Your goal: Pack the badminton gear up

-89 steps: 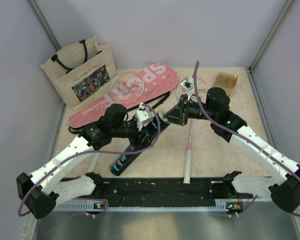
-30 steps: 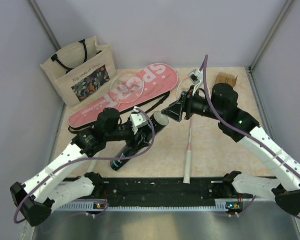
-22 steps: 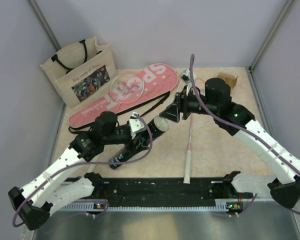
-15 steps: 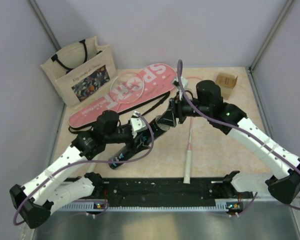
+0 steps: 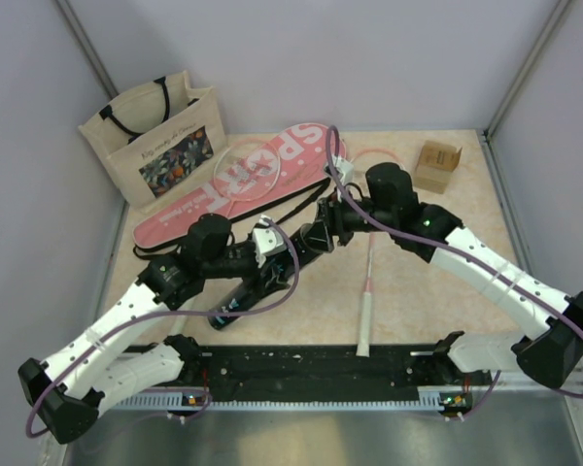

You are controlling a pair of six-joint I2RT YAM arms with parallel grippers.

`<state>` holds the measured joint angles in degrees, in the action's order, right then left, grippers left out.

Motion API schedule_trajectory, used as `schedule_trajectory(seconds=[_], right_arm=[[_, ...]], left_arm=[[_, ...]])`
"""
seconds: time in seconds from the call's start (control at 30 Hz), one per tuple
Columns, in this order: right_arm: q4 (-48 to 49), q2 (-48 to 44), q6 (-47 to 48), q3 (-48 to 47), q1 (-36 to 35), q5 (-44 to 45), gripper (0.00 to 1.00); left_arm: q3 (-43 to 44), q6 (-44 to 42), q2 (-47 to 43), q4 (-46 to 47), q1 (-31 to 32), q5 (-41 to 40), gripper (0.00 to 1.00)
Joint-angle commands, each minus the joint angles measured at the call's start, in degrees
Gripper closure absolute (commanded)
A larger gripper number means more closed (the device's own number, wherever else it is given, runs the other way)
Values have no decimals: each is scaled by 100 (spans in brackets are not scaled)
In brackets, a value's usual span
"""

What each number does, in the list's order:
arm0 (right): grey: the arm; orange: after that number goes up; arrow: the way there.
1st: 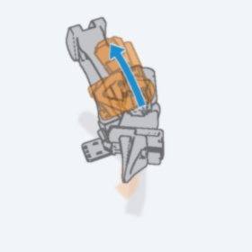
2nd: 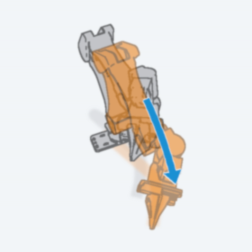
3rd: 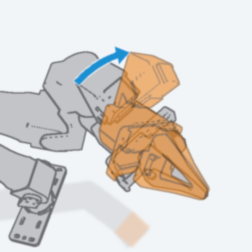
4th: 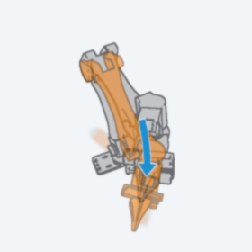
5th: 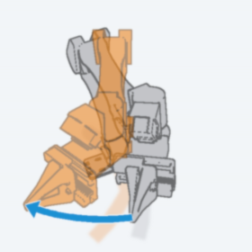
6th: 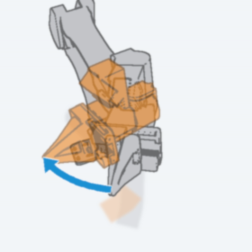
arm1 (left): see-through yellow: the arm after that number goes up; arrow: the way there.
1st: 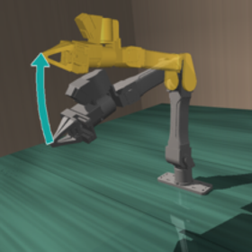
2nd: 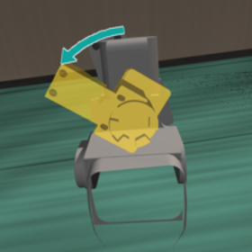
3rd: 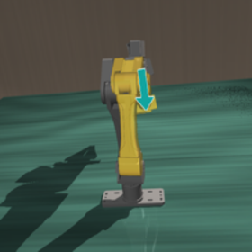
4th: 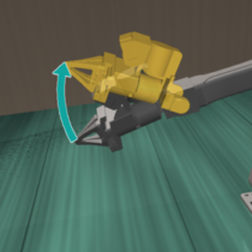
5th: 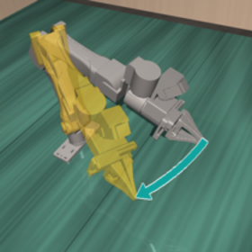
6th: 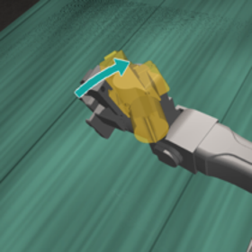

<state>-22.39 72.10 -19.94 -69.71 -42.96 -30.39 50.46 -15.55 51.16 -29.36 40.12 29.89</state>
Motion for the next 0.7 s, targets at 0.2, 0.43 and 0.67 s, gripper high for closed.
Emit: schedule_trajectory(seconds=[0.2,0.43,0.67], right_arm=[[508,-607,-484,-244,-81,586,34],[736,-1180,-757,-8,-81,1228,33],[1157,-1040,-1274,519,-81,1825,37]], left_arm=[[535,553,-61,133,-4,-1213,67],[342,606,-378,211,-13,-1784,67],[394,773,-782,493,-13,-2890,67]])
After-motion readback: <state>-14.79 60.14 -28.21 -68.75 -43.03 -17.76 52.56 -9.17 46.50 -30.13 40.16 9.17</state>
